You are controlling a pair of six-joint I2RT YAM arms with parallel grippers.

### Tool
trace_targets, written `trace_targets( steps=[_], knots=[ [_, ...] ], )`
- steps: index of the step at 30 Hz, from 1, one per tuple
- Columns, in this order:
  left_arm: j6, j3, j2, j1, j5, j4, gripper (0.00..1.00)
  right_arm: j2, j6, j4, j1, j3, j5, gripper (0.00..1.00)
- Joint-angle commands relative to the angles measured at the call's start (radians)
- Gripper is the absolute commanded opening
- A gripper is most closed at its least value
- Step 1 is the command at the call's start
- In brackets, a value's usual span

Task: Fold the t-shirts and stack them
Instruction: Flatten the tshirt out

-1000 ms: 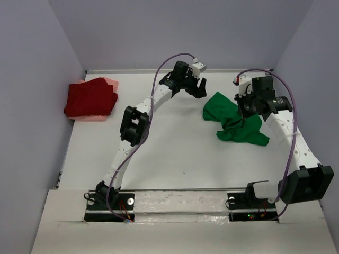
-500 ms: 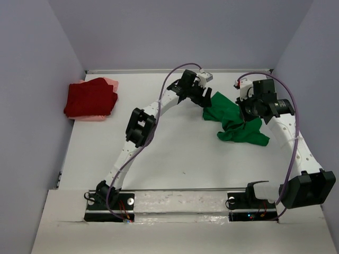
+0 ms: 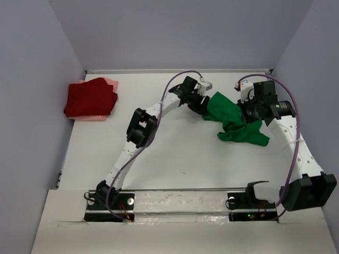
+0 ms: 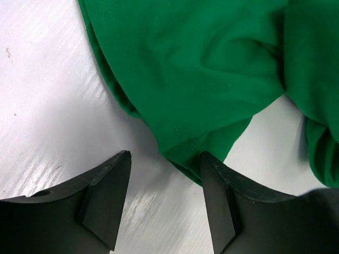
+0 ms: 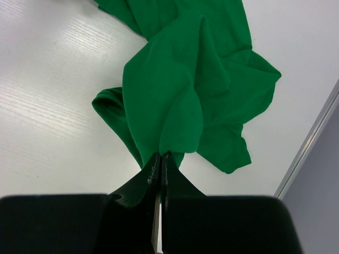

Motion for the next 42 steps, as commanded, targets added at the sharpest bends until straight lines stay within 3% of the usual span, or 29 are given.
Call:
trace_targets(
  steps=[1,9,10,14,16,17,22,27,30,35,42],
  knots=[
    [0.025,-0.04,-0.022,-0.011,0.005,-0.02,0.66,-0.03,-0.01,-0.014,0.004,0.016,0.009,0.0],
    [-0.059,-0.034,-0.016,-0.015,0.177,0.061,0.6,-0.026,-0.016,-0.016,0.004,0.005,0.015,0.0],
    [-0.069,-0.017,-0.012,-0.019,0.184,0.068,0.51,-0.023,-0.016,-0.014,0.004,0.004,0.021,0.0],
    [-0.086,0.001,0.007,-0.038,0.221,0.071,0.3,-0.024,-0.025,-0.011,0.004,-0.01,0.038,0.0],
    [-0.098,-0.008,0.009,-0.045,0.238,0.078,0.04,-0.029,-0.027,-0.008,0.004,-0.019,0.047,0.0],
    [-0.098,-0.011,0.009,-0.048,0.238,0.078,0.0,-0.03,-0.028,-0.007,0.004,-0.021,0.047,0.0],
    [-0.046,-0.054,-0.019,-0.055,0.171,0.033,0.0,-0.027,-0.028,-0.005,0.004,-0.026,0.043,0.0],
    [0.098,-0.205,-0.123,-0.037,-0.05,-0.063,0.0,-0.02,-0.031,0.001,0.004,-0.032,0.029,0.0],
    [0.187,-0.288,-0.147,-0.008,-0.17,-0.2,0.0,-0.007,-0.033,0.01,0.004,-0.03,0.011,0.0],
    [0.221,-0.577,-0.271,0.092,-0.207,-0.212,0.0,0.017,-0.025,0.023,0.004,-0.015,-0.025,0.0],
    [0.27,-0.706,-0.422,0.175,-0.288,-0.253,0.0,0.04,-0.023,0.021,0.004,0.011,-0.048,0.0]
  ],
)
